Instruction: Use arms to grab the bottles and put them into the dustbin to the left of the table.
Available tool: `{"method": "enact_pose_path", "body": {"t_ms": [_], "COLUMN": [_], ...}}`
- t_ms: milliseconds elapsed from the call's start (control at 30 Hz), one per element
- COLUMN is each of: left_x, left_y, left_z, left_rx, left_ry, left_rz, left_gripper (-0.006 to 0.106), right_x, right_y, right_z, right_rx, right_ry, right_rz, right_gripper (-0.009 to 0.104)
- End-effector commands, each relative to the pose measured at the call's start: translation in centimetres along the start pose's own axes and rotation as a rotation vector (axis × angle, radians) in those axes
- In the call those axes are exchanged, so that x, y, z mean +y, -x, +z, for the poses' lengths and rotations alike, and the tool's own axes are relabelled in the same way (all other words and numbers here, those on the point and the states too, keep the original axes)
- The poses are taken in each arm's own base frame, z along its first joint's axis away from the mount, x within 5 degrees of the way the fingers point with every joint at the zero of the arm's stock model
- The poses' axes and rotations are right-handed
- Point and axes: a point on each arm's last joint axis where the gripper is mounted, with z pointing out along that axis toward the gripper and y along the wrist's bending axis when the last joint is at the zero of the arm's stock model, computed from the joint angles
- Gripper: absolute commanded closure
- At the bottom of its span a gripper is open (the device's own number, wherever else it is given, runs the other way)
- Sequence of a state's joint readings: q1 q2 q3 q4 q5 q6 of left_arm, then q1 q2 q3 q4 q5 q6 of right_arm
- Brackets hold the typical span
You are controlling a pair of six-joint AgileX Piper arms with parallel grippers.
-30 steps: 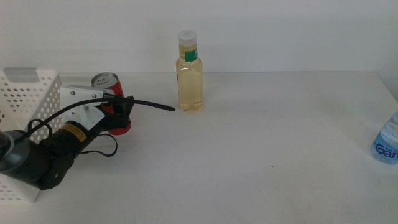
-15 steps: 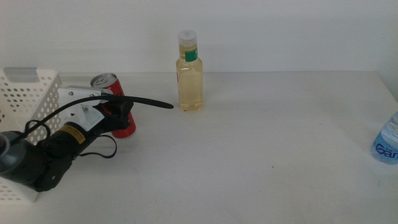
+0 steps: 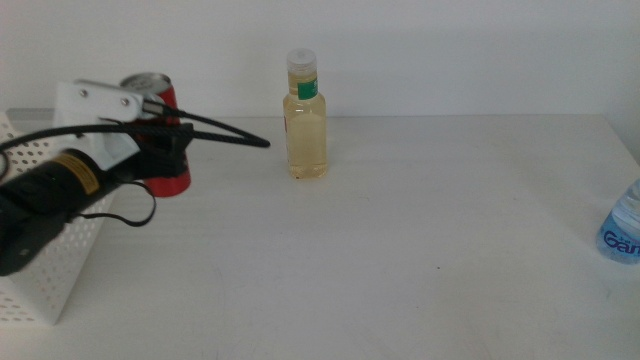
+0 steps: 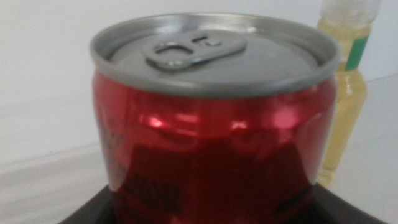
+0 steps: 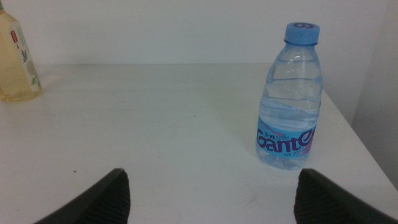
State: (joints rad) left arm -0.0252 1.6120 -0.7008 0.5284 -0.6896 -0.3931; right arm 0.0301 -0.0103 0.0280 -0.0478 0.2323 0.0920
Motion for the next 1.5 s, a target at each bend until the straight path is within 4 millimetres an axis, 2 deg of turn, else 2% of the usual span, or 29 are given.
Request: {"method": "enact_pose_path", "body": {"t_ms": [0, 167, 433, 667, 767, 800, 933, 1133, 1300, 1433, 1467], "left_x": [-0.7, -1.4, -2.1, -1.9, -1.1, -0.5, 0.0, -0.4, 1.1, 2.6, 3.5], "left_y": [4.2, 6.3, 9.2, 9.9, 9.7, 9.7, 10.5, 13.2, 15.0, 15.4, 16.0], "left_z": [-1.6, -4.0, -7.4, -9.0, -9.7, -10.3, -10.9, -11.4, -11.2, -10.1, -9.3], "left_rx": [-0.153, -0.131, -0.19, -0.165, -0.123, -0.048, 0.138, 0.255, 0.364, 0.512, 0.559], "left_ry": [-0.026, -0.015, 0.018, 0.087, 0.194, 0.289, 0.366, 0.283, 0.279, 0.271, 0.267], "left_rz": [-0.009, -0.002, -0.003, -0.067, -0.206, -0.258, -0.115, -0.016, -0.058, -0.121, -0.136], "left_gripper": [0.102, 0.102, 0.102, 0.102, 0.102, 0.102, 0.102, 0.102, 0.102, 0.102, 0.102], "right_x": [0.0, 0.0, 0.0, 0.0, 0.0, 0.0, 0.0, 0.0, 0.0, 0.0, 0.0], "right_y": [1.0, 1.0, 1.0, 1.0, 1.0, 1.0, 1.0, 1.0, 1.0, 1.0, 1.0], "right_z": [-0.3, -0.3, -0.3, -0.3, -0.3, -0.3, -0.3, -0.3, -0.3, -0.3, -0.3], "right_rx": [-0.103, -0.103, -0.103, -0.103, -0.103, -0.103, -0.103, -0.103, -0.103, -0.103, -0.103], "right_ry": [-0.001, -0.001, -0.001, -0.001, -0.001, -0.001, -0.001, -0.001, -0.001, -0.001, -0.001], "right_rz": [-0.02, -0.02, -0.02, -0.02, -0.02, -0.02, -0.02, -0.02, -0.02, -0.02, -0.02], "right_gripper": [0.02, 0.02, 0.02, 0.02, 0.02, 0.02, 0.02, 0.02, 0.02, 0.02, 0.02]}}
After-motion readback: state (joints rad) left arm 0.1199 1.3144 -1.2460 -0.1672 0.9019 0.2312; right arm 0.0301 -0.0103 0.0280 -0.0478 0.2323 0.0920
